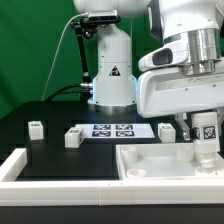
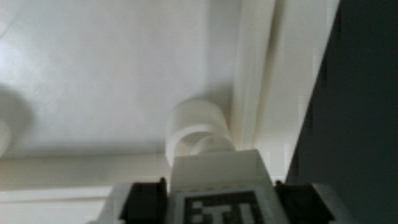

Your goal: Assemble one leg

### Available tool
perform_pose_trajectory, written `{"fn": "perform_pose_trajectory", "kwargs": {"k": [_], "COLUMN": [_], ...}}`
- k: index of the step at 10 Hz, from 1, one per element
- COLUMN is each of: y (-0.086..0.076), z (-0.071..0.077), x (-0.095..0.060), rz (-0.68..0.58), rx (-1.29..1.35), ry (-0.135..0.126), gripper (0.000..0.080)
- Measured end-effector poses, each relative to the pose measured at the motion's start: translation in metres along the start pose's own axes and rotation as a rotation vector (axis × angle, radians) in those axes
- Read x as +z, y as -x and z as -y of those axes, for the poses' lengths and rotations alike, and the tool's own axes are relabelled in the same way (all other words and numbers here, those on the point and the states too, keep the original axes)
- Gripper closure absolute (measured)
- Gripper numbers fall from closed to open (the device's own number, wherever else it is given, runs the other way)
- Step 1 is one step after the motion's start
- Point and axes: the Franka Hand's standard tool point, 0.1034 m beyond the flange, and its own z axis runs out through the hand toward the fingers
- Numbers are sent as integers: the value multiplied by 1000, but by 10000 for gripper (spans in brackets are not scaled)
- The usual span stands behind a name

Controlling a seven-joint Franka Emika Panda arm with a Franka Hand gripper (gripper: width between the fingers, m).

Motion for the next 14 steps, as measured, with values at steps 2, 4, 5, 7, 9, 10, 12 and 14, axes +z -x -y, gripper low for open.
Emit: {"fn": "perform_pose_trajectory", "kwargs": {"k": [2,4,5,7,9,10,12,14], "y": [1,0,0,1,2,5,8,7], "z": [0,0,-2,-10,-11,-9,-3,-2], "x": [0,2,3,8,9,9,9,11], "rz": [3,0,-5,1,10,44,134,115], "rx": [12,11,11,20,24,26,38,35], "ry": [0,1,3,8,8,0,-15,-12], "gripper": [509,509,509,509,509,509,509,509]}}
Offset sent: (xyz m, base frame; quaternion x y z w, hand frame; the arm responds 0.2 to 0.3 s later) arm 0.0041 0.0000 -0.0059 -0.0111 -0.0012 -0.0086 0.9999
